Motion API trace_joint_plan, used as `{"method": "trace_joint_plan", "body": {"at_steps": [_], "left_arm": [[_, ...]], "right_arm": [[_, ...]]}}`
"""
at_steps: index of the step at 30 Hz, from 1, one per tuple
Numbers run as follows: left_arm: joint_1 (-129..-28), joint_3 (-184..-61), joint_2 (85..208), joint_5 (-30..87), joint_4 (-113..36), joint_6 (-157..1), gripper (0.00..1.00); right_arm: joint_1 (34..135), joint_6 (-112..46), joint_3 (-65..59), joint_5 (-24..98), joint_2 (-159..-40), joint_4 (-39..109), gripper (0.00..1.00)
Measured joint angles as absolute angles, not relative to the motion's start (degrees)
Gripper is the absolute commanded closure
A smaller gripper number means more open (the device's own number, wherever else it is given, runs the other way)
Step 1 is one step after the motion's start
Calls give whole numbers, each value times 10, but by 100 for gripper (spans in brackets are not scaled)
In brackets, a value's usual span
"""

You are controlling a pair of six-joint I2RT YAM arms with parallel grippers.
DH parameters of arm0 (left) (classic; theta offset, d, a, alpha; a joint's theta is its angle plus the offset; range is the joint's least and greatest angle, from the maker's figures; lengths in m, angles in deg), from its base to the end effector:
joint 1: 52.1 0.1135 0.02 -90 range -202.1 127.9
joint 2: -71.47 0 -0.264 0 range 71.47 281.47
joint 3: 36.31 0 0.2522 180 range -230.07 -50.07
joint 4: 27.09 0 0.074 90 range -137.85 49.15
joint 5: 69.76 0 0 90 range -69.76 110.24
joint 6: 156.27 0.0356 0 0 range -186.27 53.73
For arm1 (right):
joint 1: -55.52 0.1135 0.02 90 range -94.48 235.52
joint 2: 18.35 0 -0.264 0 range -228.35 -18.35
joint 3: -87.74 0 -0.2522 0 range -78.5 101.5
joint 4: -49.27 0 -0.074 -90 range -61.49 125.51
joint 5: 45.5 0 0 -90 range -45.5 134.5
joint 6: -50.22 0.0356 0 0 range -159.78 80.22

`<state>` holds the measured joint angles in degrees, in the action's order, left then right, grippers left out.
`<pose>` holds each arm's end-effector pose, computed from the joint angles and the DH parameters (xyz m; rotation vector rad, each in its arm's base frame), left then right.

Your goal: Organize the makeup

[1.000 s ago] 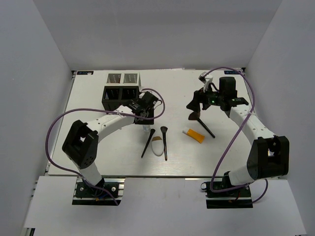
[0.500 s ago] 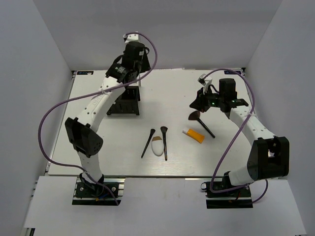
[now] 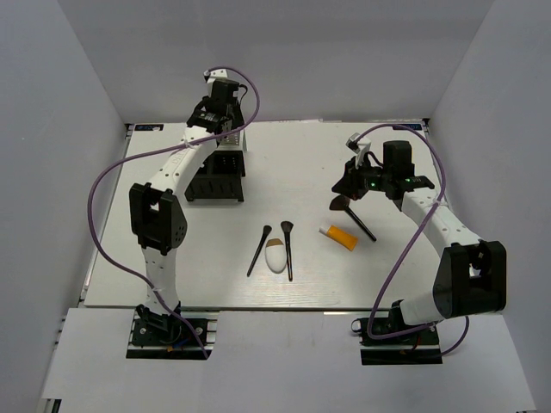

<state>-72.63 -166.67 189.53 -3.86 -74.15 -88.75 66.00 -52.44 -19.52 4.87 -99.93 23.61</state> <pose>0.4528 -0.1541 0.3395 -0.2709 2.1008 0.0143 0.3048 0.0795 0.2785 -0.7975 1.9441 0.7231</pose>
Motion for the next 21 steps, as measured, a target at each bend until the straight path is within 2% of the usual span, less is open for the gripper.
{"method": "trace_joint_plan", "body": {"at_steps": [12, 13, 15, 18, 21], "left_arm": [[-724, -1658, 1898, -36, -741, -886, 99], [-724, -1658, 1899, -36, -742, -886, 95], [-724, -1658, 1902, -36, -743, -886, 94], [-724, -1657, 1904, -36, -747, -886, 79], [-724, -1656, 1904, -36, -752, -887, 72]], "right_arm": [[660, -524, -195, 48, -1012, 236, 82], [660, -524, -195, 49, -1012, 236, 81], [660, -524, -195, 49, -1013, 236, 78], [660, -524, -195, 49, -1013, 236, 75], [660, -525, -195, 49, -1013, 236, 72]]}}
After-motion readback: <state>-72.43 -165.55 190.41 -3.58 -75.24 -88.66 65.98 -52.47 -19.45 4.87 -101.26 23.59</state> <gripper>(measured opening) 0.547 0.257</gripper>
